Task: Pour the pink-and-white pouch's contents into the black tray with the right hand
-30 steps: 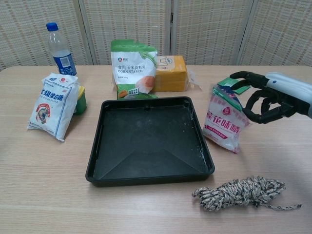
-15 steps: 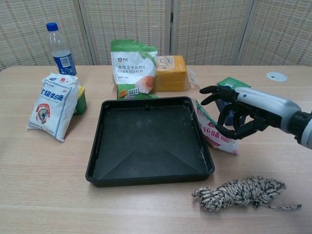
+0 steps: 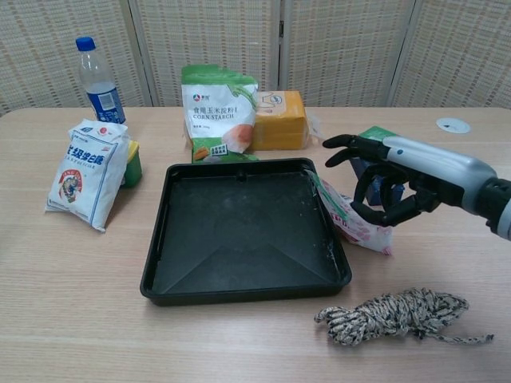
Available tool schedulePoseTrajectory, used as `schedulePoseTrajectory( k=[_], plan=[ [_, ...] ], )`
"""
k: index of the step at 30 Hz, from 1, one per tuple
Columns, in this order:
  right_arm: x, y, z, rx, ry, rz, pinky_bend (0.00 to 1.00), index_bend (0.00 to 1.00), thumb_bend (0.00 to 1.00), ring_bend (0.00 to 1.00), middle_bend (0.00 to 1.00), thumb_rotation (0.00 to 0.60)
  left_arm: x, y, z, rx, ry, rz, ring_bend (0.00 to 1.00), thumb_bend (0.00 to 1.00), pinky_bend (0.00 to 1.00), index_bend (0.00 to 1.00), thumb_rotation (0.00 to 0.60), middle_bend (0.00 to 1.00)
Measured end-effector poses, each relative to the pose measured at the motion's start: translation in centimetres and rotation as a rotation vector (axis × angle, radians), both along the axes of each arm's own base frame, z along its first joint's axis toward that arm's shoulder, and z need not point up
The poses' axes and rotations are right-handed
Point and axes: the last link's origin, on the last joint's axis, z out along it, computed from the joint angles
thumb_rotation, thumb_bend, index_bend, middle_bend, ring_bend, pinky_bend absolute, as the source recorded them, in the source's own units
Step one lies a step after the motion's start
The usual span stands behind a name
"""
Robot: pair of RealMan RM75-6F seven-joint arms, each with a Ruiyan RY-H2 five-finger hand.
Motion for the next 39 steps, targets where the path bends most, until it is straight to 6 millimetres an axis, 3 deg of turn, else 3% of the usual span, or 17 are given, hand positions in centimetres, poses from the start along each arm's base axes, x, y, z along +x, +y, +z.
schedulePoseTrajectory(
  k=[7, 10, 15, 19, 25, 39],
  plan=[
    [-1.8, -0.5, 2.4, -0.079, 0.041, -0.024, 0.60, 0.02, 0.50, 0.41, 0.16, 0.600, 0.2, 0.0, -0.1, -0.003, -0.002, -0.007, 0.12, 0.31, 0.05, 0.12, 0.600, 0.15],
    [-2.7, -0.8, 3.0, -0.103, 0.077, -0.028, 0.60, 0.04, 0.50, 0.48, 0.21, 0.600, 0.2, 0.0, 0.0, -0.001, -0.001, -0.006, 0.12, 0.31, 0.05, 0.12, 0.600, 0.15],
    [-4.3, -1.3, 3.8, -0.121, 0.175, -0.030, 0.63, 0.08, 0.33, 0.65, 0.24, 0.600, 0.4, 0.1, -0.2, -0.008, -0.004, -0.012, 0.12, 0.31, 0.05, 0.12, 0.600, 0.15],
    [-5.5, -1.7, 4.0, -0.090, 0.268, -0.033, 0.75, 0.08, 0.23, 0.77, 0.20, 0.600, 0.6, 0.0, -0.3, -0.015, -0.004, -0.012, 0.12, 0.31, 0.05, 0.12, 0.600, 0.15],
    [-6.7, -2.3, 3.1, -0.063, 0.388, -0.008, 0.84, 0.08, 0.22, 0.84, 0.16, 0.600, 0.9, -0.1, -0.3, -0.013, -0.002, -0.018, 0.12, 0.31, 0.05, 0.12, 0.600, 0.15],
    [-6.5, -3.5, -1.2, -0.019, 0.377, 0.005, 0.85, 0.10, 0.21, 0.85, 0.16, 0.600, 1.1, -0.2, -0.5, -0.019, 0.000, -0.018, 0.12, 0.31, 0.05, 0.12, 0.600, 0.15]
  ],
)
